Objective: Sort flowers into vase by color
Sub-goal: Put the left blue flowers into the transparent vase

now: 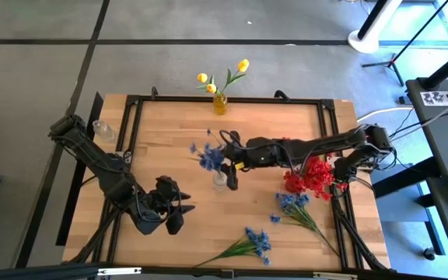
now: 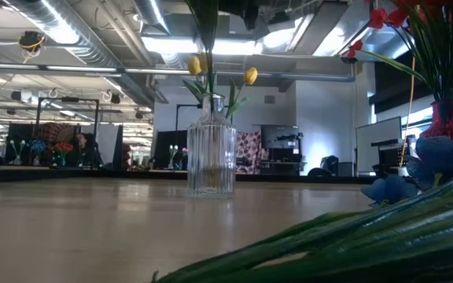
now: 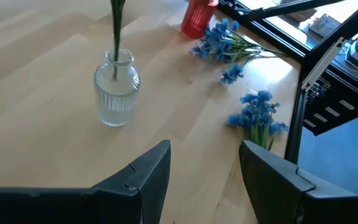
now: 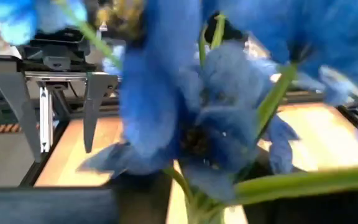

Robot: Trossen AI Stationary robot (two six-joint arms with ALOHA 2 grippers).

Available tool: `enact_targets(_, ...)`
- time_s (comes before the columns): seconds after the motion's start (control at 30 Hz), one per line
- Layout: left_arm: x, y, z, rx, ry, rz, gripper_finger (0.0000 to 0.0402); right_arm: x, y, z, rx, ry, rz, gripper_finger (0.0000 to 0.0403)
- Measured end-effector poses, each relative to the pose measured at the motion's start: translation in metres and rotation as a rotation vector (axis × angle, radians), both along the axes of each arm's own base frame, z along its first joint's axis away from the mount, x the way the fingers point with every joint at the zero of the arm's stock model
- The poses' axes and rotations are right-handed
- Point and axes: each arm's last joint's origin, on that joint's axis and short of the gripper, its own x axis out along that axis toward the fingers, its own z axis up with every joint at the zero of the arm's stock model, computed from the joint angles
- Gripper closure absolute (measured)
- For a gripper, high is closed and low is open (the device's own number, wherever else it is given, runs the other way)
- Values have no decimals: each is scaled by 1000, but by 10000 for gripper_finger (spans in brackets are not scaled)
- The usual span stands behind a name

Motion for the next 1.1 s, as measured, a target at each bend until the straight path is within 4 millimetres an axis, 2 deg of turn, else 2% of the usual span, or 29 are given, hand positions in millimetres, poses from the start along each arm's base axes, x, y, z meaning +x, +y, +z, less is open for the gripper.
enact_targets(0.17,2,4,1,17,4,3,215,-2,0,35,18,90,0,167)
enact_targets(0.33,2,10,5,34,2,-6,215,-14,-2,72,26,199,-25,112)
enact_targets(0.5,4,15,7,51,6,-17,215,-29,-4,100,40,253,-55,95)
enact_targets(0.6,3,18,12,56,-9,-28,215,-43,5,127,40,198,-30,103)
enact_targets(0.7,-2,22,23,35,-56,-41,215,-55,25,140,22,183,25,119)
enact_targets(0.8,-7,23,34,-16,-94,-80,215,-65,51,139,12,219,104,135)
enact_targets(0.97,-5,4,39,-116,-159,-217,215,-86,97,135,34,259,150,155)
enact_targets(1.1,7,-18,30,-156,-205,-245,215,-107,129,133,56,275,136,163)
